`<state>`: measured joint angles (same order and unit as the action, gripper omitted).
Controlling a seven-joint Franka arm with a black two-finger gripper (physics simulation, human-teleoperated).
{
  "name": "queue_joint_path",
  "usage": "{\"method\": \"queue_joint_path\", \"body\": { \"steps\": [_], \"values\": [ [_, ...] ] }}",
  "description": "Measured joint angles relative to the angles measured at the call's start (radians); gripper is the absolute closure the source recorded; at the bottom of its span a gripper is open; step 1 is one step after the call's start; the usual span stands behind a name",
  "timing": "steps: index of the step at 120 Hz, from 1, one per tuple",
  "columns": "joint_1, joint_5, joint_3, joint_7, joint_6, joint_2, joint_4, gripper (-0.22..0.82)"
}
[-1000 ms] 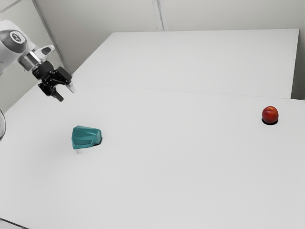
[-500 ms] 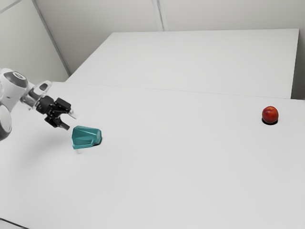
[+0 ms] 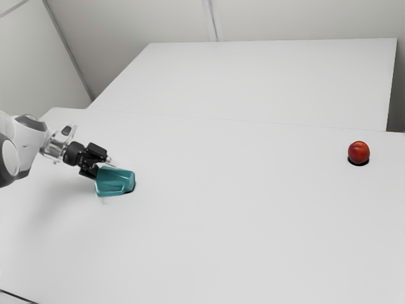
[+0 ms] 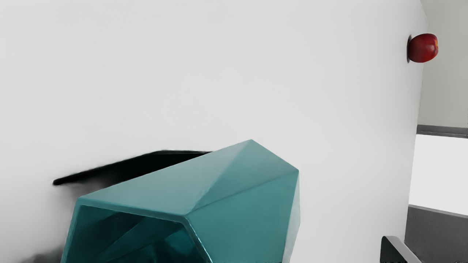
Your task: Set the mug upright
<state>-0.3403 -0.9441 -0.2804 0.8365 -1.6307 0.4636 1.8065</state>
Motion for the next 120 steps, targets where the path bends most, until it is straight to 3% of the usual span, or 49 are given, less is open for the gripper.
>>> {"method": "queue_joint_path", "body": {
  "steps": [16,36,72,96,120],
  "values": [
    [-0.002,-0.010,0.000,0.030,0.000,-0.002,-0.002,0.52],
    [-0.002,-0.014,0.000,0.060,-0.001,-0.010,-0.004,0.69],
    [-0.001,-0.005,0.000,0.094,-0.003,-0.060,0.002,0.76],
    [0.095,0.180,0.009,0.046,-0.016,-0.210,-0.001,0.77],
    [0.177,0.464,0.128,-0.063,-0.081,-0.311,-0.014,0.78]
  ]
}}
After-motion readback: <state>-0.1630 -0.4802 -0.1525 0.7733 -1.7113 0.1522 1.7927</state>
